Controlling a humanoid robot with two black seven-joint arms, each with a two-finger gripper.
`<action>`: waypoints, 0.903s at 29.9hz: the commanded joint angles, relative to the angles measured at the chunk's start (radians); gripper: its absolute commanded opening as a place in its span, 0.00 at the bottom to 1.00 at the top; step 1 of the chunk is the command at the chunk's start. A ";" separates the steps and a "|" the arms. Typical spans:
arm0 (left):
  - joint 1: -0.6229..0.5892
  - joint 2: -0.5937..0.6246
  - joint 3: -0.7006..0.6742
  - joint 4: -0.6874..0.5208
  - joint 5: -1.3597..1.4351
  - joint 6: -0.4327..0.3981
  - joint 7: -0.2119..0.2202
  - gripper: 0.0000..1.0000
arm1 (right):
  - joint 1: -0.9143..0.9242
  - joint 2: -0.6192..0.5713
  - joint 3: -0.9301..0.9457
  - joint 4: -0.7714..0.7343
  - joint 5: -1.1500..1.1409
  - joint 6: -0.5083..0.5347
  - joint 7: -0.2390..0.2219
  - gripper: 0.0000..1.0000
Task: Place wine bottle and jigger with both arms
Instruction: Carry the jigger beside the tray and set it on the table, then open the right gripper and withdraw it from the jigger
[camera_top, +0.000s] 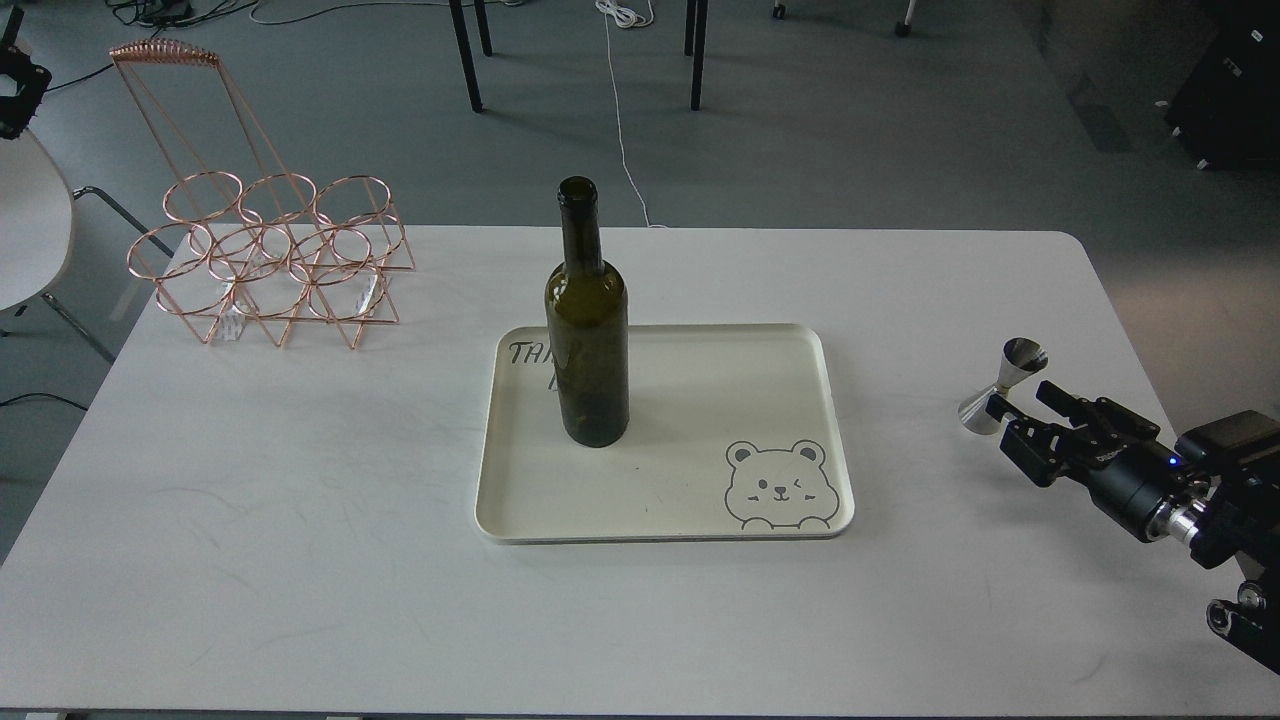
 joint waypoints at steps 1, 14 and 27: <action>0.003 0.001 0.001 0.000 0.000 0.000 0.002 0.98 | -0.031 -0.091 0.006 0.083 0.003 0.000 0.000 0.72; 0.001 0.009 0.003 0.002 0.012 0.000 0.009 0.98 | 0.085 -0.319 0.060 0.347 0.285 0.000 0.000 0.94; 0.000 0.105 0.005 -0.018 0.126 0.000 0.027 0.98 | 0.413 -0.164 0.066 0.321 0.679 0.165 0.000 0.97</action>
